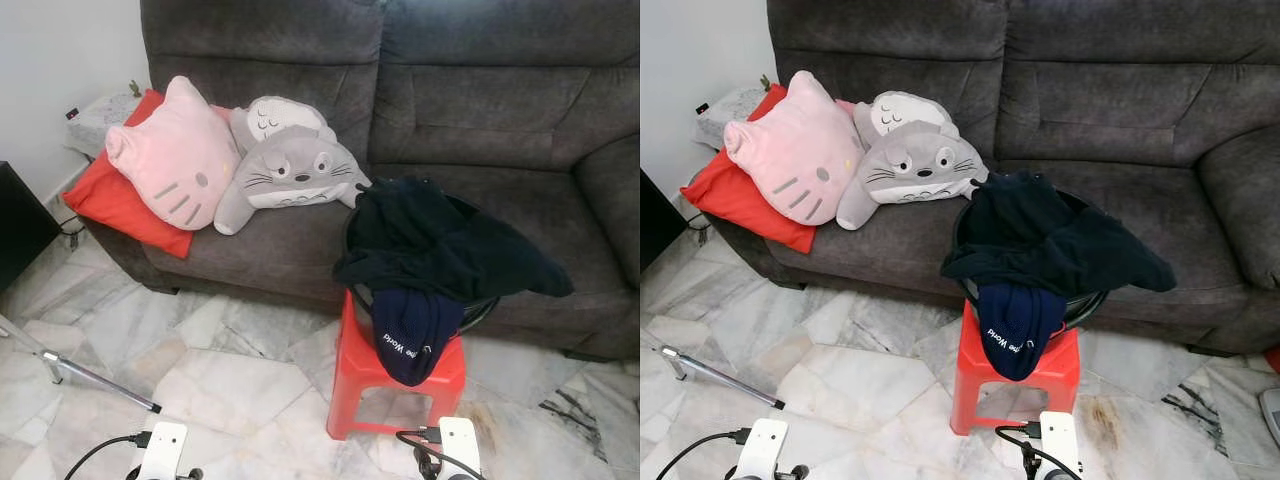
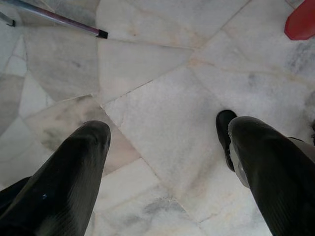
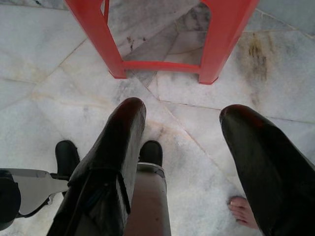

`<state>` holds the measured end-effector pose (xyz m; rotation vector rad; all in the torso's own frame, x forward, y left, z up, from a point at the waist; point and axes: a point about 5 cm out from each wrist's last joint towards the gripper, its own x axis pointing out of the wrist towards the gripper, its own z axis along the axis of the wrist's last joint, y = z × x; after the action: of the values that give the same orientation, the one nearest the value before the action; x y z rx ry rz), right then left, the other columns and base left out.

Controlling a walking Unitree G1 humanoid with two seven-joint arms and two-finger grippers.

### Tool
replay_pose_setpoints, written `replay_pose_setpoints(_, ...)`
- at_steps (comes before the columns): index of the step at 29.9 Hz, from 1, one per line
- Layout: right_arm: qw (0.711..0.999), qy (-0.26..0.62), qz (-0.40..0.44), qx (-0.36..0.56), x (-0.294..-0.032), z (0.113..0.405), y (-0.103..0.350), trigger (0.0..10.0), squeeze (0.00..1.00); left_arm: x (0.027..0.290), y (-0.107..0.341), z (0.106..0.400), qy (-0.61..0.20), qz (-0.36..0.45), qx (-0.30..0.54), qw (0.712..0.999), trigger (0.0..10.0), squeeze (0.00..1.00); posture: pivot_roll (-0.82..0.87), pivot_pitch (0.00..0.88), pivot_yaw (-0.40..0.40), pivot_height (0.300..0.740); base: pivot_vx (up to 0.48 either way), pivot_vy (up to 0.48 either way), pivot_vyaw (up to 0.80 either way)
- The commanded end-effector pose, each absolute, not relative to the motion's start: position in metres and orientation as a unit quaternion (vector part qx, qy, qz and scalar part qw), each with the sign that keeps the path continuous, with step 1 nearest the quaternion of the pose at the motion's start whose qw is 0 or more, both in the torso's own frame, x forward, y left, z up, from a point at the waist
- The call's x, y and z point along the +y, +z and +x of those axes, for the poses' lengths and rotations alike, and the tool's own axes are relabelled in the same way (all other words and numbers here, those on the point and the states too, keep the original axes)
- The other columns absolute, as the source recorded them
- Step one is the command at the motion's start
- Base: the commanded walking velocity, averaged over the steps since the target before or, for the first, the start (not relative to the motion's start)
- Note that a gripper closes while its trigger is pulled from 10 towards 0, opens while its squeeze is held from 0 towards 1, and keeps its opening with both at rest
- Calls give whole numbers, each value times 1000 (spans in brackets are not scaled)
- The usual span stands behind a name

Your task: Hang hanger

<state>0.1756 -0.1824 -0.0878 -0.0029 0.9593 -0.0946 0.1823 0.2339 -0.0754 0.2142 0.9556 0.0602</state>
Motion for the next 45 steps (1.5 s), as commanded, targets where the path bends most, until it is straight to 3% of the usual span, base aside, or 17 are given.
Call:
replay_pose_setpoints(1, 886, -42, 1, 462, -180, 176, -88, 10000, 0, 241, -76, 177, 32, 109, 470, 875, 10000, 0, -84, 43, 49, 740, 0, -251, 0)
replay_pose_setpoints(18, 886, -37, -1, 462, -179, 176, -88, 10000, 0, 224, -82, 174, 30, 106, 471, 875, 10000, 0, -73, 42, 41, 740, 0, -208, 0)
replay_pose_setpoints(29, 886, -36, -3, 462, -180, 176, -88, 10000, 0, 251, -78, 165, 54, 96, 470, 876, 10000, 0, -74, 43, 39, 740, 0, 0, 0)
replay_pose_setpoints(34, 886, -37, -3, 462, -180, 175, -88, 10000, 0, 231, -80, 175, 43, 90, 467, 878, 10000, 0, -75, 48, 41, 740, 0, 0, 0)
replay_pose_setpoints(45, 883, -50, -2, 467, -180, 173, -89, 10000, 0, 227, -79, 179, 37, 97, 465, 879, 10000, 0, -79, 48, 43, 740, 0, 0, -270)
